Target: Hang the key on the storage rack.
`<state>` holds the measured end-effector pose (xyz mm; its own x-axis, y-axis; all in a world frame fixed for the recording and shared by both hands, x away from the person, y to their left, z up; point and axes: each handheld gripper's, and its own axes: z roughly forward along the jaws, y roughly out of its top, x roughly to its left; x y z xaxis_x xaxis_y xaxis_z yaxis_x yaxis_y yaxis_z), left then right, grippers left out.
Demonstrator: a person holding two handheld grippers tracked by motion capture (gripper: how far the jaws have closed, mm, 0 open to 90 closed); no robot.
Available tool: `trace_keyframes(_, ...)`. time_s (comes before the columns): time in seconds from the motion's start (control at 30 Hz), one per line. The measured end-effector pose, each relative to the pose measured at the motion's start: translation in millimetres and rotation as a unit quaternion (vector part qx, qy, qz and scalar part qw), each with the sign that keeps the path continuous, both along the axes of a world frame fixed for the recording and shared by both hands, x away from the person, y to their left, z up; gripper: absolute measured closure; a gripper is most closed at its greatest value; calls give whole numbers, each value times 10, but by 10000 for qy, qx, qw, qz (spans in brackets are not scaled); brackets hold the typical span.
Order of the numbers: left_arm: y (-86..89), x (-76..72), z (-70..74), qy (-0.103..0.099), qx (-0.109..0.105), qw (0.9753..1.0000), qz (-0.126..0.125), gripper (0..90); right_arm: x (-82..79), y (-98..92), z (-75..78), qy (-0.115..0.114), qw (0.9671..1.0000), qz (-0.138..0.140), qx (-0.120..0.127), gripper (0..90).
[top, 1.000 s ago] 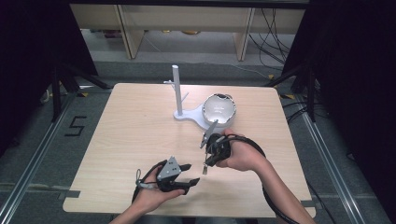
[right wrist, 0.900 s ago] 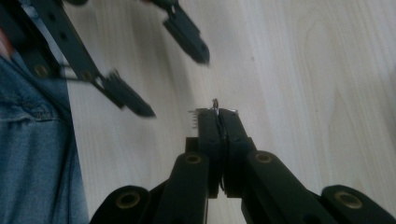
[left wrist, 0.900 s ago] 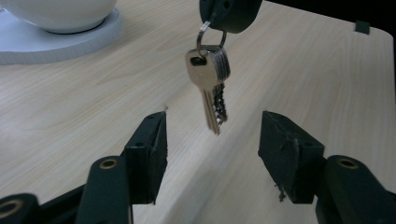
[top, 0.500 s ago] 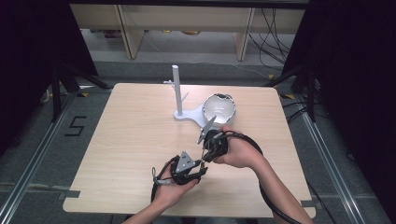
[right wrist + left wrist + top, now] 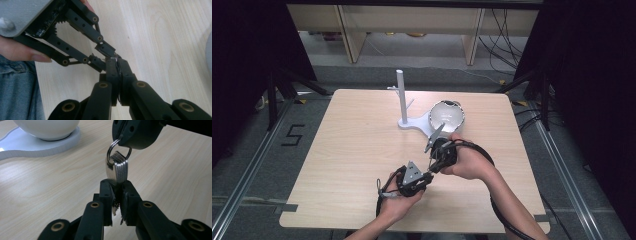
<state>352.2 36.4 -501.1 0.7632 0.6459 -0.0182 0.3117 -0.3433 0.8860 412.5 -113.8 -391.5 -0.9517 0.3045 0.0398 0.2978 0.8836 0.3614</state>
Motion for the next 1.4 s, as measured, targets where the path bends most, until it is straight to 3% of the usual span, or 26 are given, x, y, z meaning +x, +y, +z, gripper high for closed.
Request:
trace_keyframes(0.07,19,-7,20,123,120,9998,-36,811,13,-10,-10,-5,10000,5,-97,895)
trace_keyframes(0.1,27,1,28,124,161,9998,-54,813,-4,-1,-14,101,9999,-89,-7,895)
trace_keyframes(0.2,65,24,68,166,369,9990,-182,816,12,-13,-29,44,10000,-76,21,893)
trace_keyframes(0.23,99,21,118,310,587,9977,-114,817,20,-6,-46,92,9996,-98,265,891)
trace_keyframes(0.33,128,39,158,298,719,9968,-165,818,39,-14,-57,91,9989,-188,415,879)
trace_keyframes(0.37,167,58,205,290,913,9952,-219,818,59,-24,-63,53,9979,-231,600,829)
trace_keyframes(0.47,218,89,238,368,1057,9934,-236,818,52,-39,-46,18,9967,-375,725,802)
trace_keyframes(0.5,278,135,256,418,1235,9910,-288,818,49,-72,-16,-65,9957,-407,833,780)
trace_keyframes(0.53,278,135,256,418,1235,9910,-288,818,49,-72,-16,-65,9957,-407,833,780)
trace_keyframes(0.6,403,206,291,578,1426,9876,-297,818,28,-151,37,-195,9937,-554,954,770)
trace_keyframes(0.7,537,279,338,710,1545,9850,-292,818,3,-313,61,-433,9896,-710,1174,751)
trace_keyframes(0.77,661,355,392,948,1636,9816,-277,818,-37,-436,49,-452,9868,-910,1258,742)
trace_keyframes(0.8,661,355,392,948,1636,9816,-277,818,-47,-494,16,-554,9846,-952,1360,740)
trace_keyframes(0.83,765,437,439,1126,1691,9788,-275,818,-70,-562,-5,-508,9837,-1039,1377,734)
trace_keyframes(0.97,935,591,549,1279,1843,9744,-108,818,-165,-816,-203,-525,9759,-1401,1587,735)
trace_keyframes(1.03,1011,666,617,1261,1839,9748,5,818,-224,-949,-315,-567,9703,-1620,1706,734)
trace_keyframes(1.07,1011,666,617,1261,1839,9748,5,817,-224,-949,-315,-567,9703,-1620,1706,734)
trace_keyframes(1.1,1048,711,654,1258,1773,9760,113,817,-252,-1014,-371,-597,9673,-1722,1767,735)
trace_keyframes(1.13,1085,751,693,1244,1822,9753,124,817,-280,-1102,-437,-630,9641,-1826,1824,736)
trace_keyframes(1.17,1132,814,744,1217,1810,9757,216,818,-314,-1226,-528,-638,9566,-2057,1962,735)
trace_keyframes(1.23,1179,861,804,1246,1791,9752,382,818,-357,-1355,-631,-672,9474,-2321,2100,728)
trace_keyframes(1.27,1179,861,804,1246,1791,9752,382,818,-357,-1355,-631,-672,9474,-2321,2100,728)
trace_keyframes(1.3,1203,885,838,1267,1767,9749,484,818,-375,-1415,-675,-720,9423,-2450,2163,721)
trace_keyframes(1.33,1235,913,879,1314,1796,9734,543,818,-412,-1523,-742,-783,9320,-2674,2318,722)
trace_keyframes(1.37,1270,974,902,1051,1899,9752,424,818,-438,-1551,-756,-728,9270,-2799,2388,721)
trace_keyframes(1.4,1270,974,902,1051,1899,9752,424,818,-438,-1551,-756,-728,9270,-2799,2388,721)
